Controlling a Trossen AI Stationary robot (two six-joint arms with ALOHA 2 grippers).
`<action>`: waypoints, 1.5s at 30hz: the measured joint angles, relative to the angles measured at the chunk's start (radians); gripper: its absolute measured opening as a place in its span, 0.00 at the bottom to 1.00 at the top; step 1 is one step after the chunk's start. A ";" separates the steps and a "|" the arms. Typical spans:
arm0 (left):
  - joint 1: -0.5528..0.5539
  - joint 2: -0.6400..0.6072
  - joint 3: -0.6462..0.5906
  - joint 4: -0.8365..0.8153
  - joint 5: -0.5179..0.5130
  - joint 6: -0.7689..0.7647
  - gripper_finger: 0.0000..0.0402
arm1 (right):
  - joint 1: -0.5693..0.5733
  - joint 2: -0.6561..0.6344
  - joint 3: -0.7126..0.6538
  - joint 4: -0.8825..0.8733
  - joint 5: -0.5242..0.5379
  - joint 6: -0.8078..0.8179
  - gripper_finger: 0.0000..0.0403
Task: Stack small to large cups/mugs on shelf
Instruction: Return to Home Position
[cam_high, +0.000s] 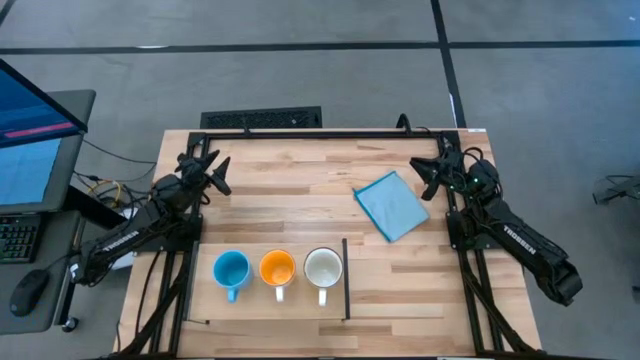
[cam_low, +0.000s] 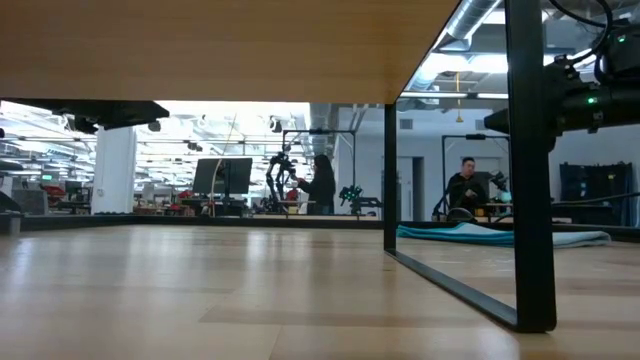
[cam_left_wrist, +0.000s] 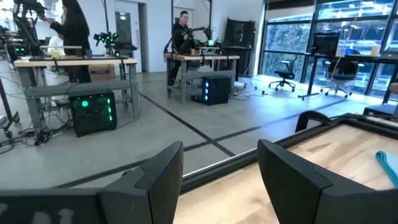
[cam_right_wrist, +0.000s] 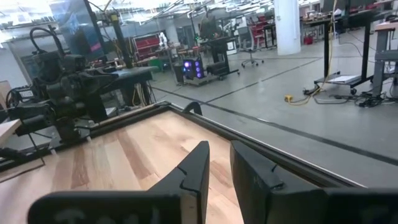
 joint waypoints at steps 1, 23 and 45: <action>0.000 0.000 0.000 0.000 0.000 0.000 0.49 | 0.000 0.000 0.000 0.000 0.000 0.000 0.21; 0.000 0.000 0.000 -0.001 -0.002 0.000 0.49 | 0.001 0.000 0.000 0.000 0.000 0.000 0.21; 0.000 0.000 0.000 -0.001 -0.003 0.000 0.49 | -0.073 -0.246 0.001 -0.177 0.057 -0.128 0.21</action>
